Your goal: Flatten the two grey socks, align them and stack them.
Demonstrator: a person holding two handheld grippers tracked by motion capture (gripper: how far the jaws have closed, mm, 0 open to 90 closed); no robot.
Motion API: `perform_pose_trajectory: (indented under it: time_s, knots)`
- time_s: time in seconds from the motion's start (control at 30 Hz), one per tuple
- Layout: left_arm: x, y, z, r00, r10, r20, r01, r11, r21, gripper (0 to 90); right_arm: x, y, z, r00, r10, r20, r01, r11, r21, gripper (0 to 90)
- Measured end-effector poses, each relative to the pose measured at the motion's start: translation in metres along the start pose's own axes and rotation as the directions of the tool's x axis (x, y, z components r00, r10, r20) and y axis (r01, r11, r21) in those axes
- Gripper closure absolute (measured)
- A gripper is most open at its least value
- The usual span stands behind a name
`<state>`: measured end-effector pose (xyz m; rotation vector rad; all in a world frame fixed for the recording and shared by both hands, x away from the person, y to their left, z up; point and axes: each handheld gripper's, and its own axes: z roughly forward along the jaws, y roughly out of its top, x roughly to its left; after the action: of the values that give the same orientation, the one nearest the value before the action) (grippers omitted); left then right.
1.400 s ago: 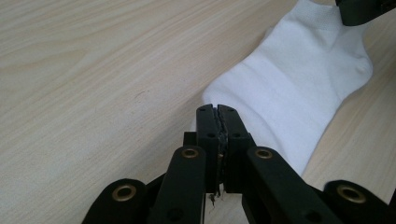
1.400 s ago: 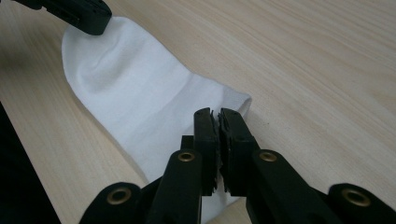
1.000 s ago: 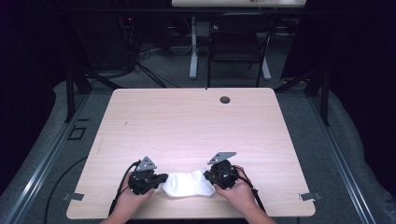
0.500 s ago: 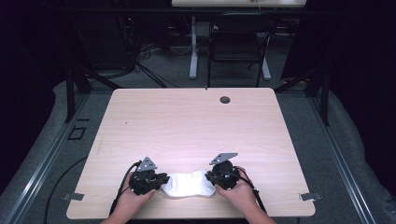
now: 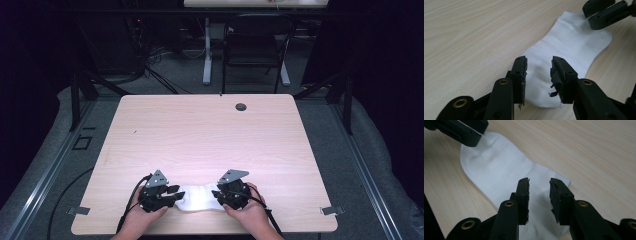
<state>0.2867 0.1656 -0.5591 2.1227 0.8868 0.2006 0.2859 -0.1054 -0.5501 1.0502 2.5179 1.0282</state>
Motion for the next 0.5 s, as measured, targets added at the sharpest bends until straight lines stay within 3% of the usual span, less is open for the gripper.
perform_pose_trajectory:
  time_s: [0.23,0.5]
  knots:
    - [-0.002,-0.006,0.009,0.9998,0.020,0.008,-0.020,0.9992,0.035,59.4,-0.003,-0.015,0.005,0.9997,0.023,0.003,-0.023,0.9994,0.027,63.9]
    - [-0.003,-0.013,0.012,0.9988,0.047,0.010,-0.048,0.9976,0.051,54.1,-0.001,-0.024,0.006,1.0000,-0.003,0.009,0.003,0.9995,0.031,60.6]
